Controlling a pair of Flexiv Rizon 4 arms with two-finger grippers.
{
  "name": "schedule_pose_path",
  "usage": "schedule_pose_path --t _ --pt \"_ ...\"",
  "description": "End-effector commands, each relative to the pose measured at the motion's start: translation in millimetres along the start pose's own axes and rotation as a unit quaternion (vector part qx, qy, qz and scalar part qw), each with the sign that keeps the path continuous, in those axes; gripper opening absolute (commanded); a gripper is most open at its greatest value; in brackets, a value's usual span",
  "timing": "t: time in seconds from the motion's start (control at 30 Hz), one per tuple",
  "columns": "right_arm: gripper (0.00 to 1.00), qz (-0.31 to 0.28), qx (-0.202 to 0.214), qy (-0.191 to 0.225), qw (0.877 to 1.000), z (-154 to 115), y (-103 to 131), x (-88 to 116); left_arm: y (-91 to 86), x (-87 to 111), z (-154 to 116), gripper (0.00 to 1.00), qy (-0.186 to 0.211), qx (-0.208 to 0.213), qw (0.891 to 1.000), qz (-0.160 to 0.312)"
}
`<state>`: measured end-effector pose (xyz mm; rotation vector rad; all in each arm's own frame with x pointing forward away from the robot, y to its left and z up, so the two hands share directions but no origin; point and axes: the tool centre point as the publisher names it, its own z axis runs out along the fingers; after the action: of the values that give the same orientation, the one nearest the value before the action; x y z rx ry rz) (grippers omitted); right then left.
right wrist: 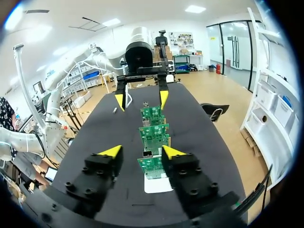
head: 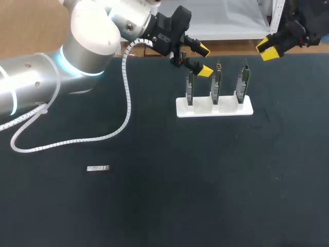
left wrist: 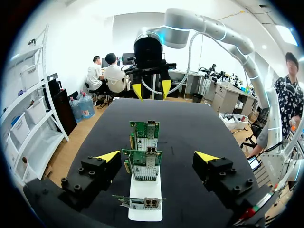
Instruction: Pick up the optical module with the left hand, and insert it into the network port with the right hand.
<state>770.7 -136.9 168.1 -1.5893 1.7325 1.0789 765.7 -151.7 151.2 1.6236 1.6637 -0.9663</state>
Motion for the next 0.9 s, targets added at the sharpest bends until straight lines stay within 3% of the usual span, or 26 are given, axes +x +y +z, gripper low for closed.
schedule_pose_path --t 0.03,0.13,0.33,0.4,0.47,0.57,0.67,0.73,0.83,0.9 --pt "1.00 -0.001 0.004 0.000 1.000 1 3 0 -1.0 0.3 0 1.00 0.000 -0.002 1.000 0.000" --pt "1.00 -0.001 0.004 0.000 1.000 1 3 0 -1.0 0.3 0 1.00 0.000 -0.002 1.000 0.000" --pt "1.00 -0.001 0.004 0.000 1.000 1 3 0 5.2 -35.5 -31 1.00 -0.029 -0.033 0.997 0.068" --pt "1.00 -0.001 0.004 0.000 1.000 1 3 0 3.8 -47.2 -44 1.00 -0.008 -0.047 0.995 0.090" --pt "1.00 -0.001 0.004 0.000 1.000 1 3 0 -0.6 -60.7 -60 1.00 -0.017 -0.059 0.992 0.110" --pt "1.00 -0.001 0.004 0.000 1.000 1 3 0 -10.8 -79.1 -88 1.00 0.023 -0.080 0.984 0.155" --pt "1.00 -0.001 0.004 0.000 1.000 1 3 0 -25.7 -81.9 -117 1.00 0.075 -0.106 0.977 0.167" --pt "1.00 -0.001 0.004 0.000 1.000 1 3 0 -41.6 -77.1 -135 1.00 0.186 -0.138 0.960 0.159" --pt "1.00 -0.001 0.004 0.000 1.000 1 3 0 -62.9 -64.9 -155 1.00 0.224 -0.167 0.951 0.131" --pt "1.00 -0.001 0.004 0.000 1.000 1 3 0 -77.8 -50.9 -171 1.00 0.272 -0.185 0.938 0.110"
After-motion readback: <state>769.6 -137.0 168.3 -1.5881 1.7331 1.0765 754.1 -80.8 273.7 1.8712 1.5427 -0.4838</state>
